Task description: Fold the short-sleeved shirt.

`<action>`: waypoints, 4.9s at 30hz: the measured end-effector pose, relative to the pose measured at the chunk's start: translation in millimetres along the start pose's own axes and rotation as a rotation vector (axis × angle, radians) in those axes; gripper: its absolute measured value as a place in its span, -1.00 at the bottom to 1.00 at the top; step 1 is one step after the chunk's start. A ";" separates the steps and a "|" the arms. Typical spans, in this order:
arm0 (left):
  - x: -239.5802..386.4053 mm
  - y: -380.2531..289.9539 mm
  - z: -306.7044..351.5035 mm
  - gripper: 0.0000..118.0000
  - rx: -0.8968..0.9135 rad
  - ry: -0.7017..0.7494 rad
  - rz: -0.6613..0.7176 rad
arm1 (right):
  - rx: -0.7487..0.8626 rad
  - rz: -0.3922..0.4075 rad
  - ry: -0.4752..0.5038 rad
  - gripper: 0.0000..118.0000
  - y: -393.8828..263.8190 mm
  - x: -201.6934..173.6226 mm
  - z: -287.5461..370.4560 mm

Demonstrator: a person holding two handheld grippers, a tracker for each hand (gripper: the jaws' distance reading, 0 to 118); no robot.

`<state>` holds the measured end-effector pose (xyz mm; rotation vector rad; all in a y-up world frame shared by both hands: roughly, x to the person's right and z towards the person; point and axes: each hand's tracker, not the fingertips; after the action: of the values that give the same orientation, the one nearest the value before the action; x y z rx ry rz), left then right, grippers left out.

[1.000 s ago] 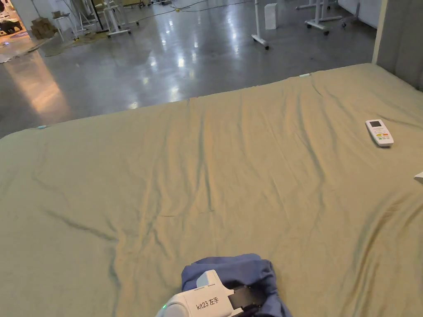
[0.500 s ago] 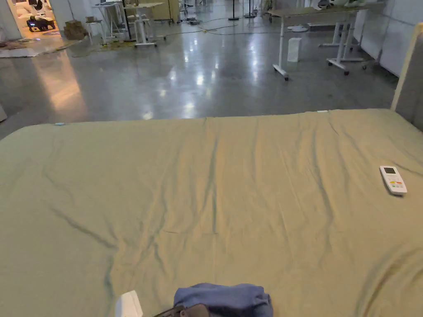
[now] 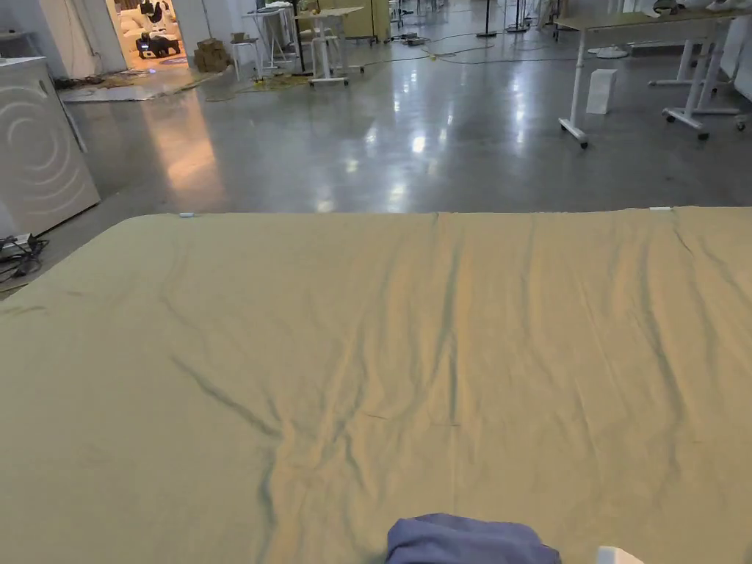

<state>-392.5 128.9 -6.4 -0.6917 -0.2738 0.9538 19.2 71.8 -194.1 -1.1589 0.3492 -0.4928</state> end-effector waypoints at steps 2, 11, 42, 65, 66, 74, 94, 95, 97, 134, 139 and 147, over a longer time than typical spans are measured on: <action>2.3 3.3 -11.9 0.80 -0.009 -0.005 -0.010 | 0.061 -0.200 0.195 -0.99 -3.3 19.9 11.3; -14.1 46.2 -116.2 0.87 -0.131 -0.035 0.032 | 0.081 -0.110 0.109 -0.99 -5.2 15.2 8.8; -46.5 268.6 26.8 -0.39 -0.100 0.419 -0.155 | 0.446 -0.125 0.019 -1.00 -107.0 61.4 189.1; 95.6 229.3 92.2 0.36 0.097 0.621 -0.658 | 0.587 0.077 -0.049 -1.00 -89.1 28.1 237.6; 116.0 216.3 98.2 0.36 0.140 0.554 -0.685 | 0.611 0.095 -0.035 -1.00 -85.8 21.6 240.6; 187.4 85.8 93.7 0.35 0.679 0.375 -0.810 | 0.816 0.351 -0.124 -1.00 -60.4 -51.7 259.7; 214.8 -4.9 78.6 -1.00 0.637 0.361 -0.932 | 1.017 0.606 -0.170 -1.00 -95.2 -105.1 272.2; 216.0 -10.5 81.0 -1.00 0.648 0.364 -0.986 | 1.014 0.606 -0.178 -1.00 -96.0 -103.5 273.5; 221.8 -15.2 83.3 -1.00 0.605 0.423 -0.978 | 1.020 0.600 -0.189 -1.00 -96.3 -98.0 277.1; 248.6 -13.3 82.9 0.92 0.671 0.320 -1.009 | 1.080 0.662 -0.183 0.95 -97.8 -113.9 301.0; 247.6 -10.6 86.2 1.00 0.698 0.291 -0.978 | 1.055 0.665 -0.180 1.00 -96.6 -117.3 296.6; 243.7 -10.0 86.7 1.00 0.693 0.312 -0.970 | 1.065 0.688 -0.204 1.00 -97.3 -120.5 293.7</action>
<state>-292.0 361.6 46.1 -0.0101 0.0260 -0.0279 47.8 335.8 5.2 -0.0140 0.2278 0.0841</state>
